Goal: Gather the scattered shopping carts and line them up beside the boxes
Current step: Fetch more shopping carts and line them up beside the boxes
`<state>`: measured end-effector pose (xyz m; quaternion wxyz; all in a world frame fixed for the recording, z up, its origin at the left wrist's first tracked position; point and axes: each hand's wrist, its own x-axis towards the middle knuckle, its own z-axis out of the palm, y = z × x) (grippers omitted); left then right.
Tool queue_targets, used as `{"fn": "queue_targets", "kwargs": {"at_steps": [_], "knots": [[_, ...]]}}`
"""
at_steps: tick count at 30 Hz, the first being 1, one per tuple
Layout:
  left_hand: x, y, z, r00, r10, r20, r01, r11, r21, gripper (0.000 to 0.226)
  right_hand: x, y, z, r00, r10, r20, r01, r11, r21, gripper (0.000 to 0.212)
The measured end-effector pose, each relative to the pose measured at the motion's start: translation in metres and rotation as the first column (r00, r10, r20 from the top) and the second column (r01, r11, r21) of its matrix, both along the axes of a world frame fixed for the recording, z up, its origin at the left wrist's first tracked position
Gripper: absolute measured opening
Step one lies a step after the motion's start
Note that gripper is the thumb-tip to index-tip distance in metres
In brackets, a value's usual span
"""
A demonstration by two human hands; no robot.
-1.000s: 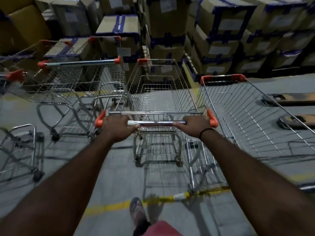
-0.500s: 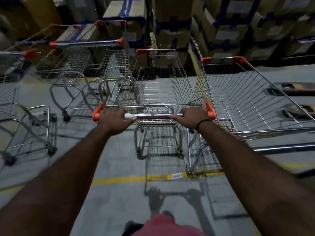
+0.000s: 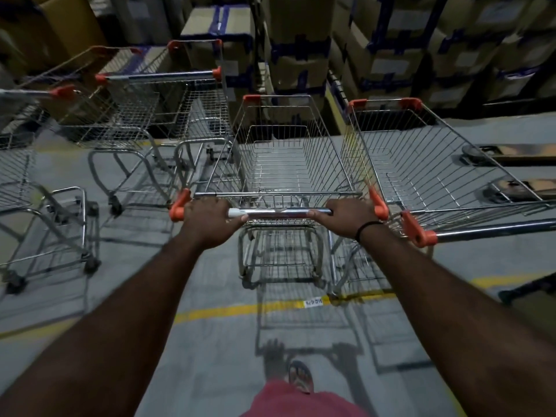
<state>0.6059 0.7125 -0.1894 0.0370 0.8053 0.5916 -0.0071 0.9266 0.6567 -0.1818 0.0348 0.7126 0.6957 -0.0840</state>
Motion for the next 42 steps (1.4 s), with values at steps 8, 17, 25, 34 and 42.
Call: {"fn": "queue_targets", "kwargs": {"at_steps": [8, 17, 25, 34, 42], "knots": [[-0.007, -0.034, 0.005, 0.999, 0.001, 0.042, -0.001, 1.000, -0.006, 0.058, -0.008, -0.029, 0.000, 1.000, 0.022, -0.015, -0.022, 1.000, 0.017, 0.068], [-0.019, -0.063, -0.003, 0.999, 0.001, 0.049, -0.002, 1.000, 0.008, 0.061, -0.015, -0.055, -0.006, 1.000, 0.006, 0.008, -0.007, 1.000, 0.028, 0.071], [-0.027, -0.082, -0.006, 0.997, -0.013, 0.077, 0.011, 1.000, 0.023, 0.059, -0.021, -0.075, -0.006, 0.999, -0.007, -0.035, 0.008, 0.999, 0.040, 0.070], [-0.028, -0.100, -0.012, 0.996, -0.002, 0.094, -0.003, 0.999, 0.053, 0.067, -0.019, -0.087, -0.001, 0.999, 0.027, -0.027, -0.026, 0.998, 0.050, 0.060], [-0.026, -0.115, -0.011, 0.995, -0.003, 0.097, -0.005, 0.996, 0.085, 0.060, -0.017, -0.095, -0.001, 0.999, 0.038, -0.015, -0.037, 0.998, 0.053, 0.062]]}}
